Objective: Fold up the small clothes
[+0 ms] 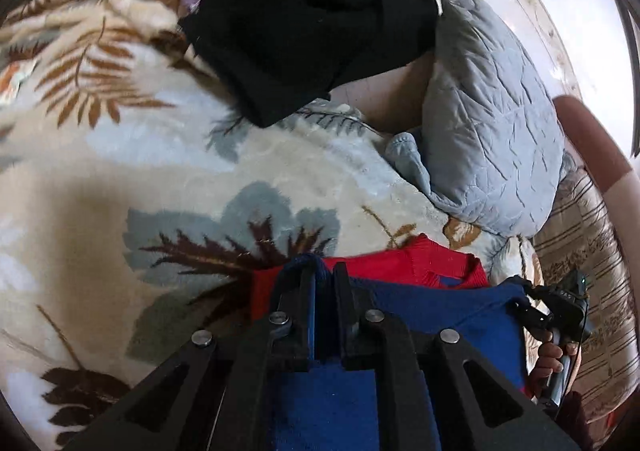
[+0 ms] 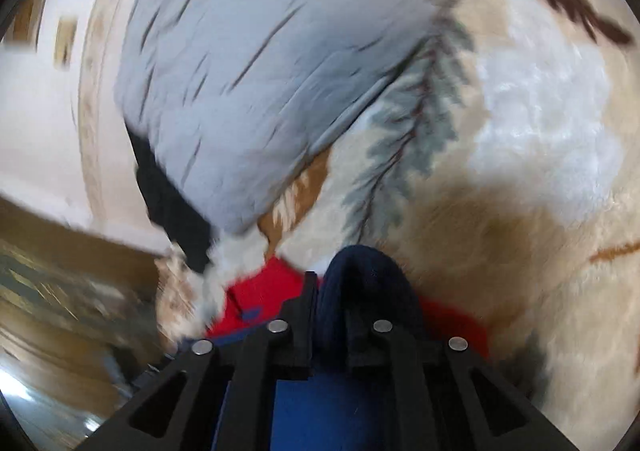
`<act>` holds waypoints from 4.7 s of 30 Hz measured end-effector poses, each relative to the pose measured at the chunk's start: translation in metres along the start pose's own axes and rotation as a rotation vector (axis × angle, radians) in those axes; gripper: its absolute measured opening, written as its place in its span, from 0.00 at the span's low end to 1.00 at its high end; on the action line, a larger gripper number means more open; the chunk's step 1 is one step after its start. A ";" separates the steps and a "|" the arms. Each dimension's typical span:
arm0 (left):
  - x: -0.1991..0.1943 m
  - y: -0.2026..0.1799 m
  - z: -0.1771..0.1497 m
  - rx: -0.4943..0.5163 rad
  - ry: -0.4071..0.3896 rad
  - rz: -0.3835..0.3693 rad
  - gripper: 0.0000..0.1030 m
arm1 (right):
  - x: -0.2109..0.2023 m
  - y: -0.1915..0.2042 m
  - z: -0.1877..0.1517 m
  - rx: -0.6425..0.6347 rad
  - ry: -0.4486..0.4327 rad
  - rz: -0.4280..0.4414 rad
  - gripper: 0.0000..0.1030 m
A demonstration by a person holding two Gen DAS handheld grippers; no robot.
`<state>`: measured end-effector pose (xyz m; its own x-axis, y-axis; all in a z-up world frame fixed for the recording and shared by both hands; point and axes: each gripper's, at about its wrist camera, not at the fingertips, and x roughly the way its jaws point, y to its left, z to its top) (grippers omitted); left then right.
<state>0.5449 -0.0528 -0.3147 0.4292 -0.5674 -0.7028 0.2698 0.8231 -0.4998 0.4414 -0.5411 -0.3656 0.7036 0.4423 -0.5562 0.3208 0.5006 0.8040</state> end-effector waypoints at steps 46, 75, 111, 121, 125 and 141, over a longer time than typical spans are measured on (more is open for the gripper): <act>-0.042 -0.069 -0.120 0.198 -0.008 0.542 0.77 | -0.012 0.025 -0.049 -0.311 -0.041 -0.474 0.05; -0.119 -0.109 -0.134 0.302 -0.314 0.526 0.83 | -0.074 0.057 -0.163 -0.444 -0.047 -0.453 0.12; -0.110 -0.124 -0.166 0.349 -0.173 0.569 0.86 | -0.128 0.078 -0.185 -0.494 -0.101 -0.349 0.29; -0.179 -0.168 -0.220 0.386 -0.299 0.541 0.87 | -0.199 0.113 -0.254 -0.610 -0.304 -0.285 0.73; -0.202 -0.181 -0.224 0.401 -0.357 0.551 0.87 | -0.214 0.118 -0.277 -0.635 -0.349 -0.260 0.72; -0.219 -0.188 -0.230 0.360 -0.425 0.563 0.97 | -0.235 0.110 -0.286 -0.634 -0.400 -0.278 0.72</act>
<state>0.2022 -0.0887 -0.1832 0.8568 -0.0647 -0.5116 0.1451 0.9823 0.1187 0.1306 -0.3768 -0.2064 0.8634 -0.0012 -0.5045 0.1807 0.9343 0.3071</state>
